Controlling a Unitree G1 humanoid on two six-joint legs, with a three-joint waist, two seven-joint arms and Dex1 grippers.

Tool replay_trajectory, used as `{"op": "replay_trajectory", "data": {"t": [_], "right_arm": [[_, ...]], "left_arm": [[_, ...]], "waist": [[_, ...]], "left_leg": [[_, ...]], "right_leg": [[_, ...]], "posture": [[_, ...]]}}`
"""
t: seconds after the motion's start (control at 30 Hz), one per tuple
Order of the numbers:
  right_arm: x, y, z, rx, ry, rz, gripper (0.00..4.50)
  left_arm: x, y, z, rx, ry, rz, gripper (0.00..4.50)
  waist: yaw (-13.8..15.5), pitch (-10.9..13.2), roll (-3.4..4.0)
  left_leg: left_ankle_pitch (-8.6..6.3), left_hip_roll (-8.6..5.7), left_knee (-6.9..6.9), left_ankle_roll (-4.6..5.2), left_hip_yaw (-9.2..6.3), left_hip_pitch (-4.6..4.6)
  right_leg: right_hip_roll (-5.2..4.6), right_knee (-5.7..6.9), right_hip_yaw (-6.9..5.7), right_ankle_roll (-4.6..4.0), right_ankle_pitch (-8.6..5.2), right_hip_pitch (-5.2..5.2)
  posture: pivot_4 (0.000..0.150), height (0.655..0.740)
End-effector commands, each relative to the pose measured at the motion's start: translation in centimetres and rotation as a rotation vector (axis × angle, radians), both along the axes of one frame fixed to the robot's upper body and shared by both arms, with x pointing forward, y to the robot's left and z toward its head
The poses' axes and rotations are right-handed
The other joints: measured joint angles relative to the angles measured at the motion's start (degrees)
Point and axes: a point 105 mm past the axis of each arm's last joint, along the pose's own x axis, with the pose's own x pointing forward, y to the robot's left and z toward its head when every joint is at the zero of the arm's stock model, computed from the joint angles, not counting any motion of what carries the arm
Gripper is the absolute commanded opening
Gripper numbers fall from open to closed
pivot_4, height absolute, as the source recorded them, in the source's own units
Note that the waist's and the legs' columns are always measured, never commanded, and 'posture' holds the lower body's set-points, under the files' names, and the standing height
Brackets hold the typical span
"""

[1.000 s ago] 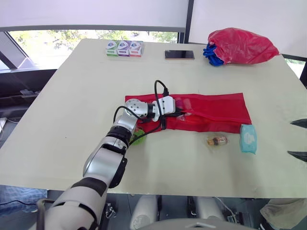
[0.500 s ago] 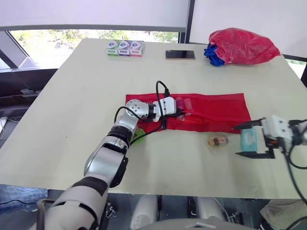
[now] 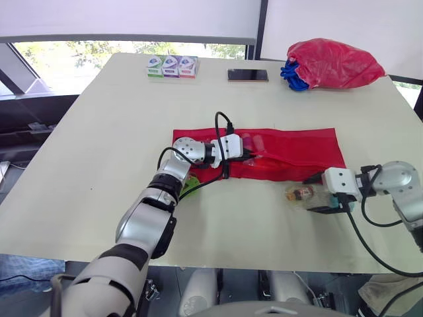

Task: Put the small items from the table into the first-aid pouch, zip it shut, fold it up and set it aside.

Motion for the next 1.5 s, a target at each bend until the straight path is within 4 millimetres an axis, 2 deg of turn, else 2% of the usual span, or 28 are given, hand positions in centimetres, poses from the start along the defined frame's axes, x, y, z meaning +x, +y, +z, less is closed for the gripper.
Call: {"op": "replay_trajectory", "data": {"t": [0.03,0.07,0.1,0.13,0.3,0.43,0.57,0.67,0.8,0.9,1.1,1.27,1.5], "right_arm": [[0.0,0.3,0.3,0.013,-0.011,0.004,1.93],[-0.1,0.4,0.3,0.014,-0.01,0.004,1.27],[-0.2,0.4,0.4,0.016,-0.008,0.002,0.96],[-0.2,0.4,0.4,0.017,-0.006,0.0,0.84],[-0.4,1.0,1.6,0.129,0.033,-0.134,0.84],[-0.5,1.7,2.0,0.155,0.027,-0.23,0.84],[-0.1,3.1,2.0,0.166,0.071,-0.49,0.84],[0.1,3.5,2.1,0.165,0.11,-0.629,0.84],[1.3,3.4,2.4,0.219,0.208,-0.923,0.84],[1.3,3.9,2.8,0.254,0.258,-0.997,0.84],[2.8,5.2,3.6,0.373,0.284,-1.126,0.84],[3.6,6.6,3.9,0.473,0.309,-1.173,0.84],[4.2,7.7,4.3,0.521,0.316,-1.214,0.84]], "left_arm": [[0.0,-0.5,1.3,-0.02,-0.056,-0.018,0.0],[0.0,-0.5,1.2,-0.02,-0.055,-0.019,0.0],[0.0,-0.5,1.2,-0.02,-0.054,-0.019,0.0],[0.0,-0.5,1.2,-0.02,-0.054,-0.02,0.0],[-0.1,-0.8,1.2,-0.032,-0.049,-0.025,0.0],[-0.1,-1.1,1.3,-0.045,-0.048,-0.022,0.0],[-0.2,-1.3,1.2,-0.053,-0.044,-0.026,0.0],[-0.3,-1.4,1.2,-0.055,-0.043,-0.029,0.0],[-0.4,-1.6,1.2,-0.054,-0.043,-0.039,0.0],[-0.5,-1.7,1.1,-0.055,-0.043,-0.043,0.0],[-0.8,-2.1,0.9,-0.053,-0.042,-0.062,0.0],[-1.1,-2.3,0.7,-0.048,-0.041,-0.076,0.0],[-1.5,-2.6,0.4,-0.047,-0.037,-0.095,0.0]], "waist": [[0.0,0.0,0.0],[0.0,0.0,0.0],[0.0,0.0,0.0],[0.0,0.0,0.0],[0.1,0.0,0.0],[0.1,0.0,0.01],[0.1,0.0,0.01],[0.1,0.0,0.01],[0.0,0.0,0.04],[0.1,0.0,0.05],[0.0,0.0,0.06],[-0.1,-0.1,0.07],[-0.1,-0.1,0.08]], "left_leg": [[0.0,0.0,0.0,0.0,0.0,0.0],[0.0,0.0,0.0,0.0,0.0,0.0],[0.0,0.0,0.0,0.0,0.0,0.0],[0.0,0.0,0.0,0.0,0.0,0.0],[0.0,0.01,0.0,0.0,-0.04,-0.02],[0.0,0.0,0.01,0.0,-0.04,-0.03],[0.0,0.03,0.01,0.0,-0.1,-0.06],[0.0,0.05,0.01,0.0,-0.12,-0.09],[0.0,0.03,0.01,0.0,-0.17,-0.11],[0.0,0.03,0.01,0.0,-0.24,-0.15],[0.0,-0.06,0.0,0.0,-0.28,-0.19],[0.0,-0.07,0.0,0.01,-0.29,-0.18],[0.0,-0.07,-0.02,0.01,-0.29,-0.19]], "right_leg": [[0.0,0.0,0.0,0.0,0.0,0.0],[0.0,0.0,0.0,0.0,0.0,0.0],[0.0,0.0,0.0,0.0,0.0,0.0],[0.0,0.0,0.0,0.0,0.0,0.0],[-0.01,0.01,-0.03,-0.01,0.0,-0.01],[-0.02,0.02,-0.02,-0.01,0.0,-0.01],[-0.02,0.02,-0.06,-0.01,0.0,-0.02],[-0.06,0.03,-0.08,-0.02,0.0,-0.04],[-0.07,0.01,-0.12,-0.02,0.0,-0.04],[-0.08,0.04,-0.18,-0.03,0.01,-0.07],[-0.09,0.04,-0.25,-0.02,0.01,-0.07],[-0.07,0.07,-0.26,-0.02,0.01,-0.07],[-0.07,0.06,-0.27,-0.02,0.01,-0.07]], "posture": [[0.15,0.74],[0.15,0.74],[0.15,0.74],[0.15,0.74],[0.15,0.74],[0.15,0.74],[0.15,0.74],[0.15,0.74],[0.15,0.74],[0.15,0.74],[0.15,0.74],[0.15,0.74],[0.15,0.74]]}}
